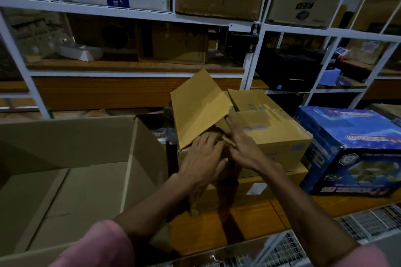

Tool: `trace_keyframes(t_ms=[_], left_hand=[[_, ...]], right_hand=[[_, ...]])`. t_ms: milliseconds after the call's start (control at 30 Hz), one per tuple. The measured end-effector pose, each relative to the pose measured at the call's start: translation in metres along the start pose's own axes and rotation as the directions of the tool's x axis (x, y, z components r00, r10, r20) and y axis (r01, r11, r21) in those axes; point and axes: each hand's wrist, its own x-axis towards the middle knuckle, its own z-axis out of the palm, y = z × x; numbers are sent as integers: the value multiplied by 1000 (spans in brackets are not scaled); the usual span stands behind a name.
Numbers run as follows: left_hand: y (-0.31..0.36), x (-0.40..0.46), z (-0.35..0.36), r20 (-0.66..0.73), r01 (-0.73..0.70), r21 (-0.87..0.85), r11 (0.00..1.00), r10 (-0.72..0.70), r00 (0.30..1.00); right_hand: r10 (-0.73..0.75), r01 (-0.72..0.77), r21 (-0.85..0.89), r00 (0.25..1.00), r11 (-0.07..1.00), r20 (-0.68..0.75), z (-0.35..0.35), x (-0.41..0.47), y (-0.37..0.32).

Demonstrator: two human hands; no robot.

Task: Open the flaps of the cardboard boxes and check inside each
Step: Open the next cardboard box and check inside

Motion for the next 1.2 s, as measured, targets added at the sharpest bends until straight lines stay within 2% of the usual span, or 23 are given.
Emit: trace_keyframes(t_ms=[100,200,300,433,500,700,900,1033,1100,1200], left_hand=[[-4,15,-5,16,102,86,991,-104,994],[-12,25,-10,35,293,196,936,-305,952],[-30,32,-15,85,484,164,860,-501,861],[-50,21,-8,221,623,51,780,-618,755],[-51,15,-3,222,641,54,766,-635,740],[-48,5,7,84,622,120,774,-632,770],[-48,5,10,81,632,148,761,-646,759],[-48,6,5,156,641,106,760,-650,744],[-50,10,2,228,670,74,738,-667,709],[-50,27,-11,263,721,47,691,-705,658]], right_hand=[[-22,24,-97,1000,995,23,-1,10,7],[54,-42,-202,997,979,55,4,14,8],[83,-77,-237,996,969,17,9,18,6],[112,-96,-226,992,969,57,8,36,8],[128,-105,-243,988,964,81,9,46,9],[218,-156,-320,961,934,168,10,82,20],[223,-142,-312,945,939,238,15,113,47],[273,-188,-329,933,925,233,16,132,51],[262,-198,-310,948,930,179,10,137,49],[132,-148,-246,988,958,-80,-15,138,36]])
